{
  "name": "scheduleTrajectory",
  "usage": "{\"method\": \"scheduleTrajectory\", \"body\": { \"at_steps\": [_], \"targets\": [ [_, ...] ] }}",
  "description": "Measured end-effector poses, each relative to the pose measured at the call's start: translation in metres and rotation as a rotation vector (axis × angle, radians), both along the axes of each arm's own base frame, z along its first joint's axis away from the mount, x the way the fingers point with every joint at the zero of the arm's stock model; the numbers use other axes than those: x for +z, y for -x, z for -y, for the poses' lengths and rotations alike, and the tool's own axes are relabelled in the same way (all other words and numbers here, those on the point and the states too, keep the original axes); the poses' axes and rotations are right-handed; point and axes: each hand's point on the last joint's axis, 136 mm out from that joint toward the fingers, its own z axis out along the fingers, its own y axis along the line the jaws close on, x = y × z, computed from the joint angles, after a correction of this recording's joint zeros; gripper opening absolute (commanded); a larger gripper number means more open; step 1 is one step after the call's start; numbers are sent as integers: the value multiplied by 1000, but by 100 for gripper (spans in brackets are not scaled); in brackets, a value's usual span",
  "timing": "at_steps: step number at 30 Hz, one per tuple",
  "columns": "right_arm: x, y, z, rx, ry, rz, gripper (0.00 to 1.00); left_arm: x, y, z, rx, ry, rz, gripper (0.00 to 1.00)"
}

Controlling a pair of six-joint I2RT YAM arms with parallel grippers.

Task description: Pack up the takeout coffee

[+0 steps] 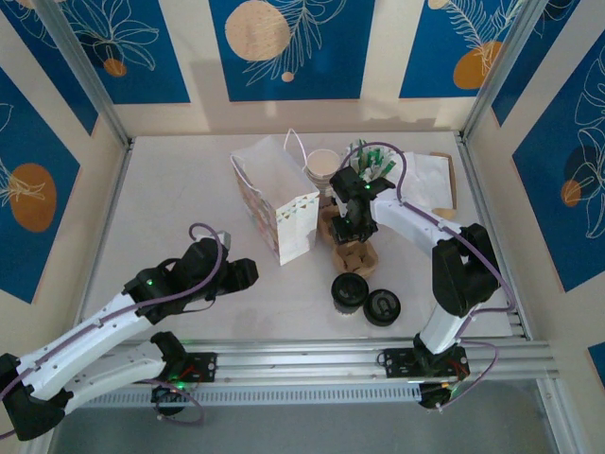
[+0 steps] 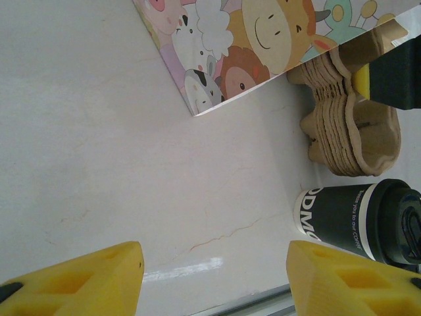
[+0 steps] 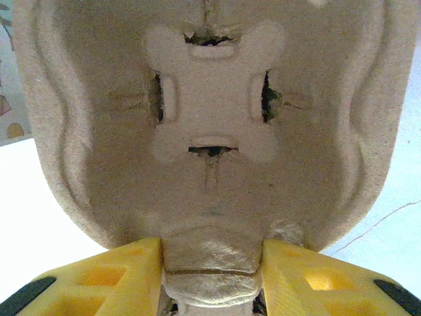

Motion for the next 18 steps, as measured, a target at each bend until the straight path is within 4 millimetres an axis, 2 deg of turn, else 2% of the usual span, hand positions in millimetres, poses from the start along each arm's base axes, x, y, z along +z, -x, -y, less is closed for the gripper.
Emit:
{"method": "scheduleTrajectory", "body": {
  "at_steps": [18],
  "targets": [
    [11,4,1,-27,-44,-6,40,6,1,-2,0,20,18,59]
  ]
}}
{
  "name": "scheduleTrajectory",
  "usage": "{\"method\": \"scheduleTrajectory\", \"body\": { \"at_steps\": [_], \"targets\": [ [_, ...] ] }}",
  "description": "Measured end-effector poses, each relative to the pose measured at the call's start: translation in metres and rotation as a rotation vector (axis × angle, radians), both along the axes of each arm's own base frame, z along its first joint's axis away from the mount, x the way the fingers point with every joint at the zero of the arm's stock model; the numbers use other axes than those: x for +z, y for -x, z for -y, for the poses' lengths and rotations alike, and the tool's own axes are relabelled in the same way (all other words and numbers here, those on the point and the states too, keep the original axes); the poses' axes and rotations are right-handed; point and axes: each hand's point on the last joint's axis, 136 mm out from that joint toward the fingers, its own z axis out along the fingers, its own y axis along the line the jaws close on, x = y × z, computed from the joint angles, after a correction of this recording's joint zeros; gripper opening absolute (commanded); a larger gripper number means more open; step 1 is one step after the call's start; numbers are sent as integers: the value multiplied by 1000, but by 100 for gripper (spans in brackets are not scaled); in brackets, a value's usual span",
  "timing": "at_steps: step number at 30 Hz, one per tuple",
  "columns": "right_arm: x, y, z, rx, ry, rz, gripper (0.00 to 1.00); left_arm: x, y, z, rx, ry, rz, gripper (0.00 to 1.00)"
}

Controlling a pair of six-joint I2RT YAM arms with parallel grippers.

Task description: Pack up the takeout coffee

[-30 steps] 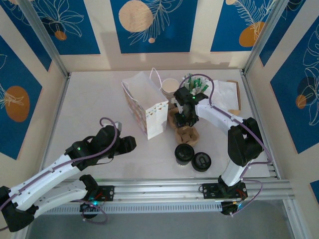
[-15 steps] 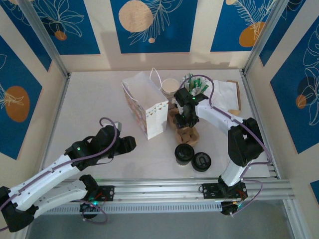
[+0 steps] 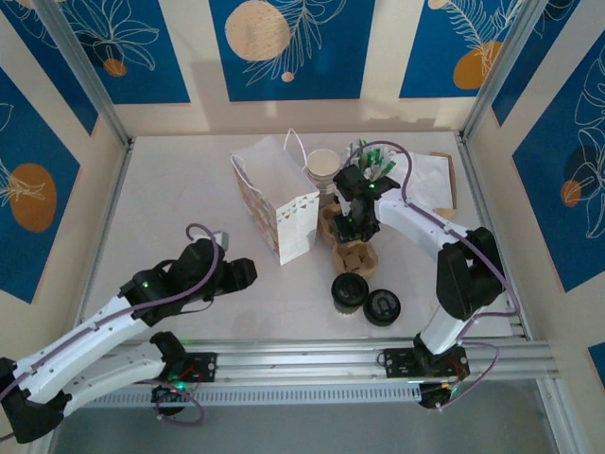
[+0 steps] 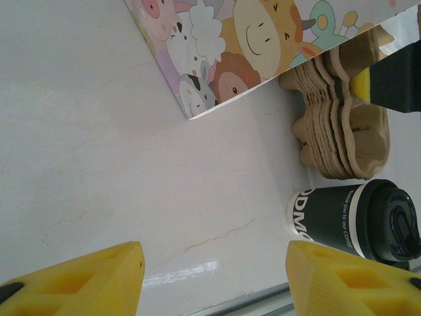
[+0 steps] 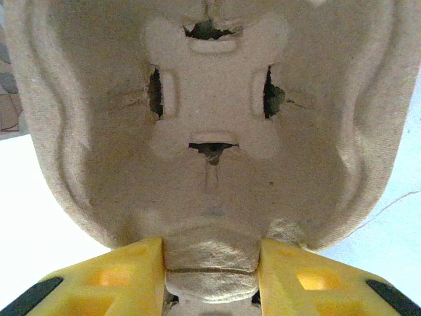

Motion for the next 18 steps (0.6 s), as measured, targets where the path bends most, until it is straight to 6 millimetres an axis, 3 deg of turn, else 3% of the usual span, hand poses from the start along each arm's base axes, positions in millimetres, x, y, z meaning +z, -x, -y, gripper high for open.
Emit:
{"method": "scheduleTrajectory", "body": {
  "at_steps": [10,18],
  "targets": [
    [24,0,-2,-19,-70,48,39,2,0,-6,8,-30,7,59],
    [24,0,1,-32,-52,53,39,10,-2,-9,17,-39,26,59]
  ]
}}
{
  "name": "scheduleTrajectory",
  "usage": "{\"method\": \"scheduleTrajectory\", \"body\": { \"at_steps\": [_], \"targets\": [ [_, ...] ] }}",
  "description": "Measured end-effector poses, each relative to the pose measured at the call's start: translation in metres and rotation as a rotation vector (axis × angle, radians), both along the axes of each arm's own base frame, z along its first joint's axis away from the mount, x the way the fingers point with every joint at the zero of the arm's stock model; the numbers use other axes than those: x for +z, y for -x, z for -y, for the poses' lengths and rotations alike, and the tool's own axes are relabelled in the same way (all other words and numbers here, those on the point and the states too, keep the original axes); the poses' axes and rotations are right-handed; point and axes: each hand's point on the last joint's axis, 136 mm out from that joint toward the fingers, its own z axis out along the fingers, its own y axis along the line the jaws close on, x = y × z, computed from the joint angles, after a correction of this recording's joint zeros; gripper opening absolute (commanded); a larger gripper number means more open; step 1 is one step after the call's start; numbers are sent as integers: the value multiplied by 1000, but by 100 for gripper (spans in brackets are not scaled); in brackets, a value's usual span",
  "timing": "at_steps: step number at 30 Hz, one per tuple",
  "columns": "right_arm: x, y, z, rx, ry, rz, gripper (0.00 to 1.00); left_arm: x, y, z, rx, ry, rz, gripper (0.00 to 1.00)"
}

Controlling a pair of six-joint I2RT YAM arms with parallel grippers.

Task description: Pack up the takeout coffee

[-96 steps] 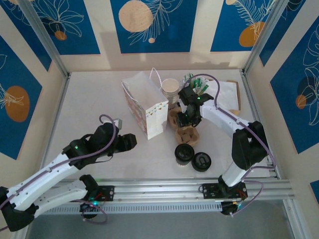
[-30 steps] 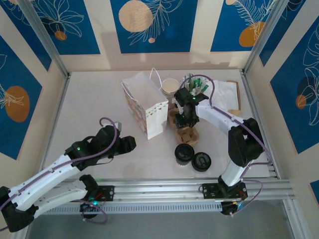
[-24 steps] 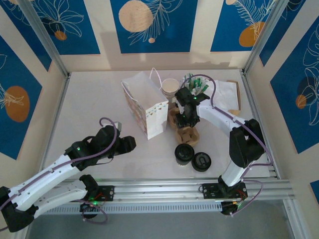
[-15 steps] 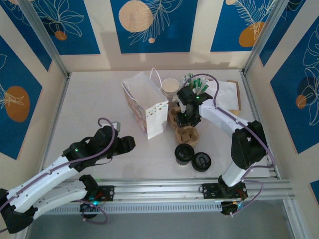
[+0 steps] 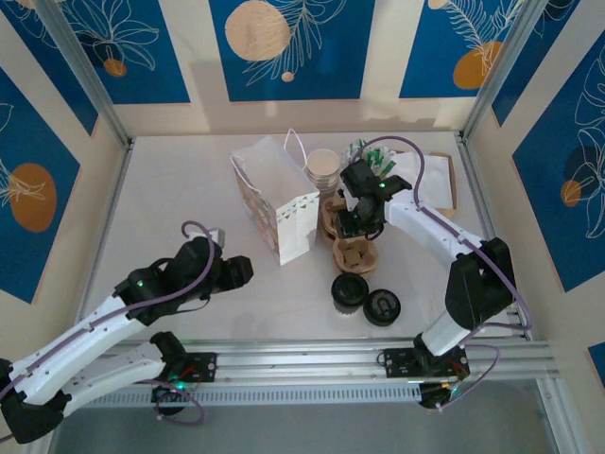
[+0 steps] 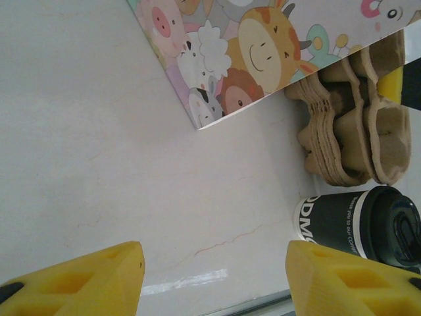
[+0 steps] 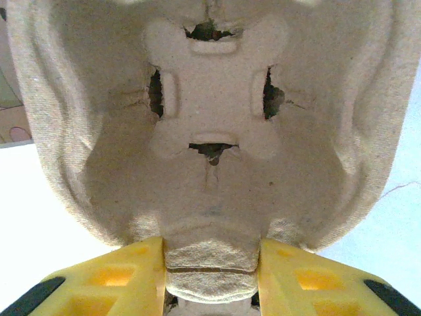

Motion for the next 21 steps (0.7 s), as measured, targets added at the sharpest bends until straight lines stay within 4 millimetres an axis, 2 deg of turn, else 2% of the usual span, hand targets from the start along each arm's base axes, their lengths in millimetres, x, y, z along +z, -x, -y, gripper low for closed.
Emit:
{"method": "scheduleTrajectory", "body": {
  "at_steps": [5,21],
  "targets": [
    [-7,2,-2,-11,-37,-18,39,0,0,0,1,-1,0,59],
    [-13,4,-1,-20,41,-4,39,-4,1,-4,2,-27,-6,59]
  ]
}}
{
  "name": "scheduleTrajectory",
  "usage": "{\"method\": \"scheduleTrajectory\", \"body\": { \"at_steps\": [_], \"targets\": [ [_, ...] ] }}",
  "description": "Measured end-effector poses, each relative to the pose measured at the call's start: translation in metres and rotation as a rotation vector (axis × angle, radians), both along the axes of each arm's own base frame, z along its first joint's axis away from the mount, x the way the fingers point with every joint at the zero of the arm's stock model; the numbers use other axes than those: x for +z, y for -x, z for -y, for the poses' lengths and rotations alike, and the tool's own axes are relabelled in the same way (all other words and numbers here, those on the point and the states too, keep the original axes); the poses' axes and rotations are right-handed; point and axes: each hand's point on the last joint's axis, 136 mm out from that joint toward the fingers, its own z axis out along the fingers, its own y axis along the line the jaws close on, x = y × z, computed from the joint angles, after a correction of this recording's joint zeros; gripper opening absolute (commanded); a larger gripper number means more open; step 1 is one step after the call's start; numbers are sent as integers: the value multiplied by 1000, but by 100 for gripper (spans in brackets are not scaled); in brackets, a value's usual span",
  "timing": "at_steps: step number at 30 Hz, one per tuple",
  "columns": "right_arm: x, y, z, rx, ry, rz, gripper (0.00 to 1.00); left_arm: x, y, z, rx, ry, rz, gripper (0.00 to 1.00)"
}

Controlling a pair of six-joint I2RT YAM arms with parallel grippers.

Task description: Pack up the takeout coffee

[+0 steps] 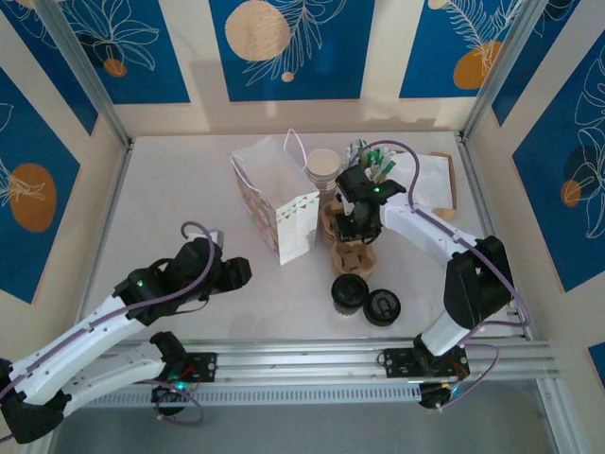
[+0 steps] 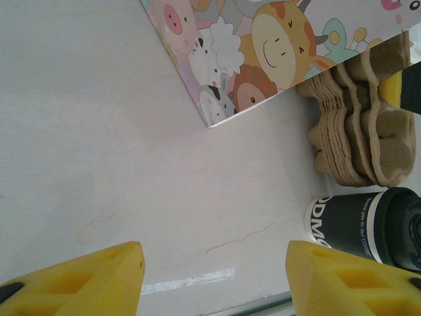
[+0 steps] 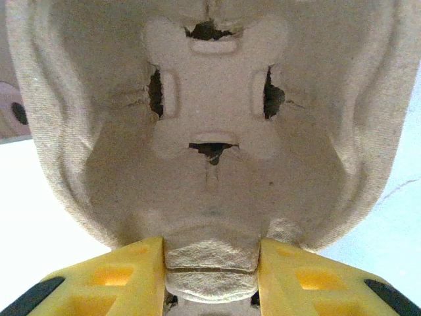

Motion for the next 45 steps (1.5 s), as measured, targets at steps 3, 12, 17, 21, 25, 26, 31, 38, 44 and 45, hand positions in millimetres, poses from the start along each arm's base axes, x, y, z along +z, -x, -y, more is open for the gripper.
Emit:
{"method": "scheduleTrajectory", "body": {
  "at_steps": [3,12,17,21,25,26,31,38,44,45],
  "targets": [
    [-3,0,-2,5,13,-2,38,0,0,0,0,1,1,59],
    [1,-3,-6,-15,-4,19,36,1,-1,1,0,5,5,59],
    [13,-3,-6,-23,-23,47,36,5,0,-1,2,-3,7,60],
    [32,-2,-4,-33,-50,100,35,27,-5,-6,20,-4,52,63],
    [51,-3,2,-48,-51,157,35,55,-8,-17,59,-14,101,66],
    [56,-3,4,-51,-52,170,36,63,-9,-19,65,-17,115,67],
    [78,1,8,-59,-77,225,36,109,-14,-30,81,-37,206,78],
    [124,8,21,-90,-106,331,36,173,-38,-24,91,-84,324,83],
    [139,10,27,-121,-112,371,35,196,-75,-2,135,-162,342,80],
    [140,10,28,-127,-114,374,35,195,-81,2,141,-167,336,78]
  ]
}}
